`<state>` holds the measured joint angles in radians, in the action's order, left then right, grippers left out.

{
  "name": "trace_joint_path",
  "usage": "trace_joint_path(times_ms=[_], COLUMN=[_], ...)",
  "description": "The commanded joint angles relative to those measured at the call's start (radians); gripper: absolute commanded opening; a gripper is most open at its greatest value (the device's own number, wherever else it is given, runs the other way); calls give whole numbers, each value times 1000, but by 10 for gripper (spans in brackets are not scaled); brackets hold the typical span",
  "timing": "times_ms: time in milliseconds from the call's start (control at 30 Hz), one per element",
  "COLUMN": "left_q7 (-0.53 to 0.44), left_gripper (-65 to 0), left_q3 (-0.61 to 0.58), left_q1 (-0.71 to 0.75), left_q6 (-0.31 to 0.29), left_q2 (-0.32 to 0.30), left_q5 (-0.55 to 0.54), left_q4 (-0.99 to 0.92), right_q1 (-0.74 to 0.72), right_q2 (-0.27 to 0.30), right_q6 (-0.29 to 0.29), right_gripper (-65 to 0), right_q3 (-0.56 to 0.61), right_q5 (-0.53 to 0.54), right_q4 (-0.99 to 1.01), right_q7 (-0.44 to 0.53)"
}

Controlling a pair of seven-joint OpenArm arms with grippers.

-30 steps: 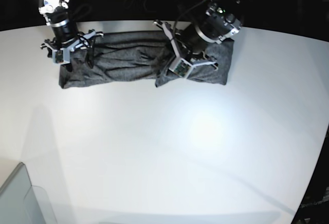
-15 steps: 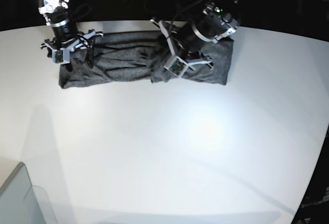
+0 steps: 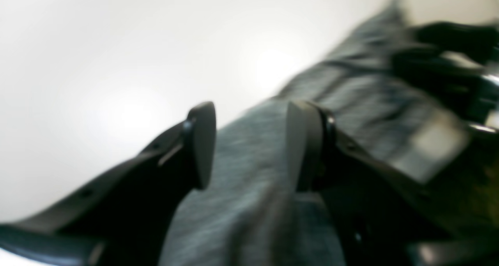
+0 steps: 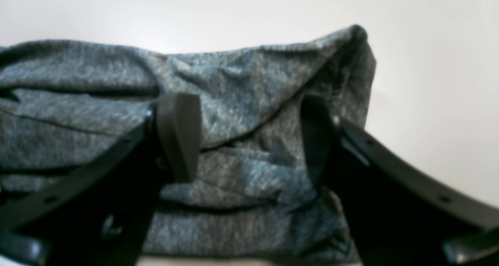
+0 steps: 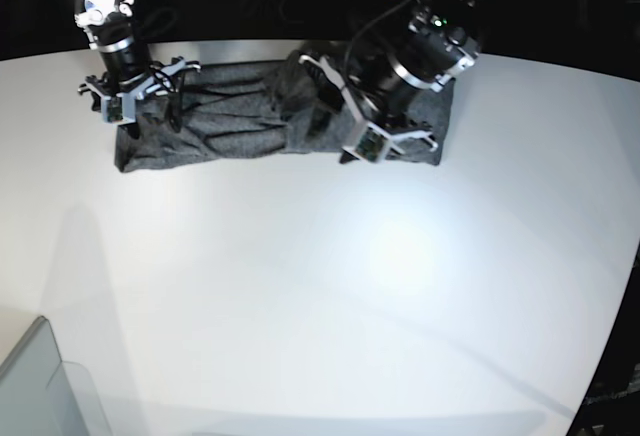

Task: Layout the t-shirt on the table in an organized manner, then fold the t-shirt properly
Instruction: 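Regrasp both ends of the shortened grey bundle with both grippers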

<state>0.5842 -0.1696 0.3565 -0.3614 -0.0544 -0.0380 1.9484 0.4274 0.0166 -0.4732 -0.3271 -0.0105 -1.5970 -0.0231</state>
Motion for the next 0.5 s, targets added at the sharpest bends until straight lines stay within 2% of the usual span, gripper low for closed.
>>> trace_joint_path(times_ms=[0,200,367,467], left_q7=[-30,-14,15,13], left_gripper=[-367,-367,-367,-367], left_q3=[6,74,193,224], left_q1=[-4,-3,-4,-10], left_q6=[-12,-12,-21,-21], left_q2=[6,-3,4,4], left_q5=[-18,-17,-20,-20], left_q4=[10,-48,-88,-90], right_q1=[0,-2,-2,-22], right_q2=[4,-2,4,15], right_q6=[-2,-2,-2,-2], right_gripper=[-244,-242,-212,-205], right_q3=[-4,-48,-100,-106], right_q5=[16,19,177,209], right_q4=[-19,-64,-107,-102], right_q7=[30,27,25,-16])
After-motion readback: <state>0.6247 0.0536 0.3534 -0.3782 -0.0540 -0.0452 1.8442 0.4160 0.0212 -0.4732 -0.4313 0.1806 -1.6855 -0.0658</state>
